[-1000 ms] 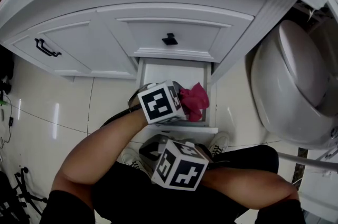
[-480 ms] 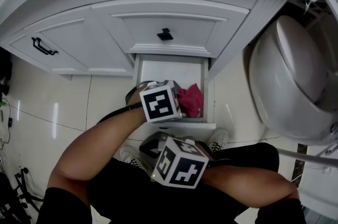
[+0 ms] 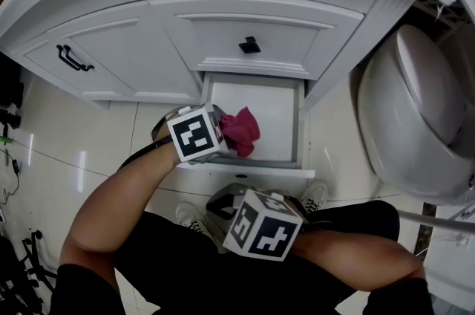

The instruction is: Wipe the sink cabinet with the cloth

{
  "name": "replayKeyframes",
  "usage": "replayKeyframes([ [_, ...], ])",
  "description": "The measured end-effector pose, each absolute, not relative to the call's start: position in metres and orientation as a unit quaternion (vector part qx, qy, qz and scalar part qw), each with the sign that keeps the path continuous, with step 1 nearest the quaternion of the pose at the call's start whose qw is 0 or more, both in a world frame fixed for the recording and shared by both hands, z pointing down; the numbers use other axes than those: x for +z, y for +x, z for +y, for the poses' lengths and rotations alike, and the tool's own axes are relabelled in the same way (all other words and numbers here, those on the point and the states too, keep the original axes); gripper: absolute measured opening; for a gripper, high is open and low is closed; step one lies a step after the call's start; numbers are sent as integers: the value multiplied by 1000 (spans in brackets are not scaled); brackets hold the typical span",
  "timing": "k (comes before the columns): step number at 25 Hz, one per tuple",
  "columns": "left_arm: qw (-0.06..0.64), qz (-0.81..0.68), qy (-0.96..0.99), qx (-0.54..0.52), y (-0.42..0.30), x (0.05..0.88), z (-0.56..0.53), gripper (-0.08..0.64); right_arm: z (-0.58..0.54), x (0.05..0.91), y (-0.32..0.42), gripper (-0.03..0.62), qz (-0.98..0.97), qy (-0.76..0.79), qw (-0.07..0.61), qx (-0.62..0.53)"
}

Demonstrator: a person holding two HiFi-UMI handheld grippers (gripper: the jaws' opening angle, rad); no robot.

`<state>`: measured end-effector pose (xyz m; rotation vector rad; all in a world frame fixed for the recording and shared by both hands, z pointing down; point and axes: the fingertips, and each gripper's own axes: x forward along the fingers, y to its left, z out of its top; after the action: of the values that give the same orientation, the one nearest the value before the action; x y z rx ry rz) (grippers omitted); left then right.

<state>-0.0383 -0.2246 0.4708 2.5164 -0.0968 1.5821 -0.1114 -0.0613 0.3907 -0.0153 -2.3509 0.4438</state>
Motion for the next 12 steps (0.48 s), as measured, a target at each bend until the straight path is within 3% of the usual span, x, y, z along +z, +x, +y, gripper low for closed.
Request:
replayKeyframes([
  [12, 126, -65, 839, 526, -67, 468, -226, 94, -52, 392, -109, 6, -912, 7, 371, 172],
])
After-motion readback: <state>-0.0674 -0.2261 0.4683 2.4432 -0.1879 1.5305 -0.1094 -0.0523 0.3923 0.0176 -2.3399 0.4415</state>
